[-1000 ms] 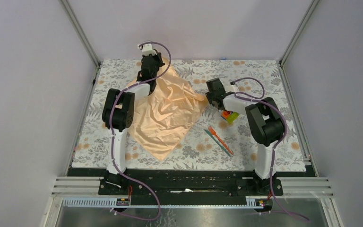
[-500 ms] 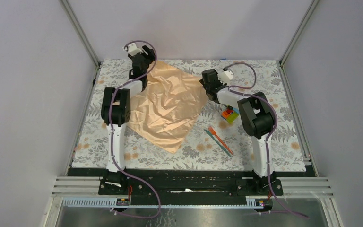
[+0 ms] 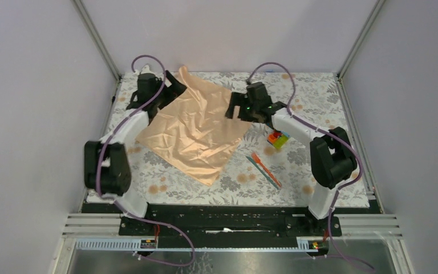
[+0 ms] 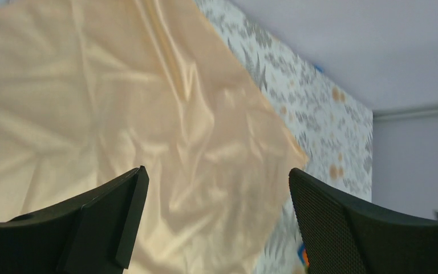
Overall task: Fold the napkin into a case and place the utensils inside
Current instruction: Flatten out the crumpled napkin at the center of the board.
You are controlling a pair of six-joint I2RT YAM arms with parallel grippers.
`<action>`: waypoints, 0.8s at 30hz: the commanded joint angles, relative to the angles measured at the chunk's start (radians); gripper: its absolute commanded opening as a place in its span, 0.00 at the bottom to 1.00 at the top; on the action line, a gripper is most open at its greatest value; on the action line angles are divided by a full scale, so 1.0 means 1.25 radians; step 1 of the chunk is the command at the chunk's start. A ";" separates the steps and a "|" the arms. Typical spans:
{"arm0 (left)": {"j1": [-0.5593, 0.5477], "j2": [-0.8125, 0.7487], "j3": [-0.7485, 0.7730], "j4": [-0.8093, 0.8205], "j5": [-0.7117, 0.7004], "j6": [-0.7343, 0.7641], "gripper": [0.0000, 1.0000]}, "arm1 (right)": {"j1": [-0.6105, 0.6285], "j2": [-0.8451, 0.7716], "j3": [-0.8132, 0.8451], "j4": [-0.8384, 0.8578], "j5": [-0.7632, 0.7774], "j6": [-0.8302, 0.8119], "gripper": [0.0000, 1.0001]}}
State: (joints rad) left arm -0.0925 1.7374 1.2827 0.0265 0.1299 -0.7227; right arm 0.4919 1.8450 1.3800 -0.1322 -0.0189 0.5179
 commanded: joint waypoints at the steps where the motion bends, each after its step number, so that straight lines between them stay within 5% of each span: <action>1: 0.010 -0.226 -0.160 -0.169 0.050 0.011 0.99 | 0.118 -0.086 -0.080 0.021 -0.293 -0.029 1.00; 6: 0.108 -0.307 -0.231 -0.245 0.059 0.117 0.99 | 0.211 -0.031 -0.122 0.098 -0.406 -0.015 0.96; 16: 0.217 0.000 -0.092 -0.212 0.100 0.146 0.99 | 0.244 0.048 -0.105 0.098 -0.411 -0.067 0.94; 24: 0.243 0.095 -0.094 -0.164 0.138 0.123 0.99 | 0.248 0.078 -0.134 0.070 -0.402 -0.115 0.95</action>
State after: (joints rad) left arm 0.2092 1.8465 1.1549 -0.2420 0.2661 -0.5663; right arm 0.7986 1.9163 1.2232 -0.0269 -0.5144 0.4236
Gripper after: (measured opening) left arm 0.987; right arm 0.949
